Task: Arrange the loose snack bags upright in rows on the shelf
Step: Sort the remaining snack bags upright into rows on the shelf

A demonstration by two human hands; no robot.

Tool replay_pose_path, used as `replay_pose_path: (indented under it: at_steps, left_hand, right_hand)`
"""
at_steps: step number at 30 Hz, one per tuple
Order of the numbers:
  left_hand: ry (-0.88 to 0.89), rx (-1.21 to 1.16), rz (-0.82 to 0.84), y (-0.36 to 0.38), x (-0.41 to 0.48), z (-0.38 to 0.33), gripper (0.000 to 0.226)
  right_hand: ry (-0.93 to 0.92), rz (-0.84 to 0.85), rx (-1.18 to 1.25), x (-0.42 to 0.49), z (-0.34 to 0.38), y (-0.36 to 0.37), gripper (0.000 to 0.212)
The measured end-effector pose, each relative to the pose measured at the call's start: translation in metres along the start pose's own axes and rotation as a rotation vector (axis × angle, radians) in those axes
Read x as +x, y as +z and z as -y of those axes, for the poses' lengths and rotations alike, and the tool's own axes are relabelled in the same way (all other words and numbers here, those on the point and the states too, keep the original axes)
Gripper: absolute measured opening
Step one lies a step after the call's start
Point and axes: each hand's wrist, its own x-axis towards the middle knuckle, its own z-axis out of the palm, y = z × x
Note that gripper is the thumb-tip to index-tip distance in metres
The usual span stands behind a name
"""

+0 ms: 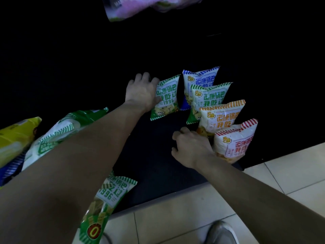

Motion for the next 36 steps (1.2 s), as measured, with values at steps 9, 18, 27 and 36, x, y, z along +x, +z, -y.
replay_pose_path:
  at_steps: [9, 18, 27, 36]
  left_hand:
    - [0.045, -0.033, 0.229, -0.098, -0.091, 0.071, 0.078]
    - [-0.175, -0.124, 0.348, -0.180, -0.270, 0.147, 0.072]
    - [-0.335, -0.272, 0.479, -0.157, -0.365, 0.210, 0.086]
    - [-0.387, -0.362, 0.464, -0.135, -0.362, 0.251, 0.085]
  right_hand:
    - [-0.059, -0.055, -0.122, -0.036, 0.032, -0.064, 0.042]
    - [-0.210, -0.133, -0.156, -0.089, 0.124, -0.123, 0.049]
    - [-0.321, 0.035, -0.051, -0.089, 0.218, -0.024, 0.079]
    - [-0.297, -0.134, 0.095, -0.048, 0.261, 0.019, 0.063]
